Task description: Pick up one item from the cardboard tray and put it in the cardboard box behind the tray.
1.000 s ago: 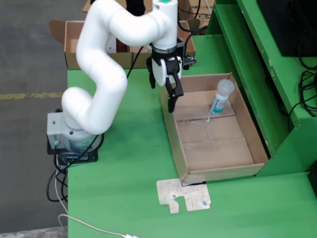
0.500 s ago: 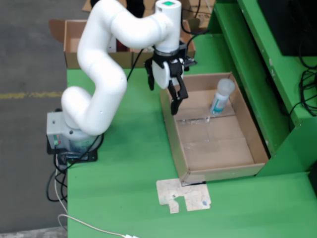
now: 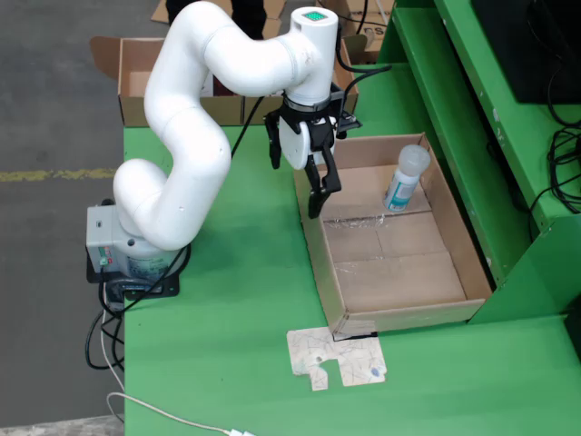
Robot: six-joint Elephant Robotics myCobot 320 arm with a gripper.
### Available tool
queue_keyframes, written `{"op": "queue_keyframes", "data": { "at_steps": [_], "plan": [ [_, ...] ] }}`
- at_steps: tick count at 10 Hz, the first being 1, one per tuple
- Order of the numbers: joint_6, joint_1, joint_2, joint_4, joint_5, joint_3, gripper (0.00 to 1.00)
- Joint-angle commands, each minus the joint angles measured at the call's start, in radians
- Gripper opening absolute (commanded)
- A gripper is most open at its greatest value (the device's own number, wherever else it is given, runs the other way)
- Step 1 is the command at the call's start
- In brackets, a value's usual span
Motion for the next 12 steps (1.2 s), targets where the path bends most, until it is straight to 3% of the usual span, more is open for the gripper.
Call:
{"op": "queue_keyframes", "data": {
  "at_steps": [1,12],
  "plan": [
    [0.014,-0.036,0.020,0.013,0.044,0.015,1.00],
    [-0.006,-0.056,0.001,0.032,0.071,0.015,1.00]
  ]
}}
